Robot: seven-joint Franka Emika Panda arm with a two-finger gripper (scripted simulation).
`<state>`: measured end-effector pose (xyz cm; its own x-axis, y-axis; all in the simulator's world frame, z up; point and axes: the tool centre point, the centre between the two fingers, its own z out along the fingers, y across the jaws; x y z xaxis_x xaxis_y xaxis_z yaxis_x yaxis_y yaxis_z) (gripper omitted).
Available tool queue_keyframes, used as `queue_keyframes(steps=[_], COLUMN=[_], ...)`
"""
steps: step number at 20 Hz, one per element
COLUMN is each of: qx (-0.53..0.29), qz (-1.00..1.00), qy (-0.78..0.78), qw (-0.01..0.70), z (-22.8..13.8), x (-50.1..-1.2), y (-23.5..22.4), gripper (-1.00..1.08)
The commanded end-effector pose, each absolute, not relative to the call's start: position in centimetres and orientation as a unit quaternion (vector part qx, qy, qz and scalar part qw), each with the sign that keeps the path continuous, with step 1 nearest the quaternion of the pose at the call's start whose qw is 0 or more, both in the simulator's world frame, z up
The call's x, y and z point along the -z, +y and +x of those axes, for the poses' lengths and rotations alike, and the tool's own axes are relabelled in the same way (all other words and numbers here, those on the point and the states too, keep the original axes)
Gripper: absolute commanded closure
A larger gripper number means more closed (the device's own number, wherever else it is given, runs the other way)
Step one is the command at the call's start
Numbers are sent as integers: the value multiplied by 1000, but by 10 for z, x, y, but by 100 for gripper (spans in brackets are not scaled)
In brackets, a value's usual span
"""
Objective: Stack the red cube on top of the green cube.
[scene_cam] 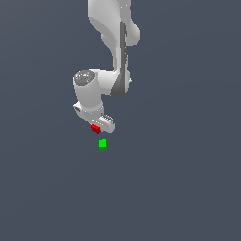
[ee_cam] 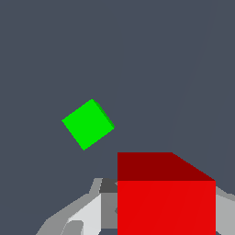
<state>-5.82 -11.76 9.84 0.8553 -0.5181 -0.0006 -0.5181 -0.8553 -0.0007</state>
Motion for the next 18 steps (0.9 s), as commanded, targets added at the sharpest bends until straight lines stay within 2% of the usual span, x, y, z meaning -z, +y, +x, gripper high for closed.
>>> queue_keyframes(steps=[1,9,18], qx=[0,0,0], qz=[-963,-963,-963], qy=[269,269,269], qw=[1,1,0], z=[-46,-11,1], x=[-90,-67,-60], y=[-112,-97,-93], gripper=[108,108,108])
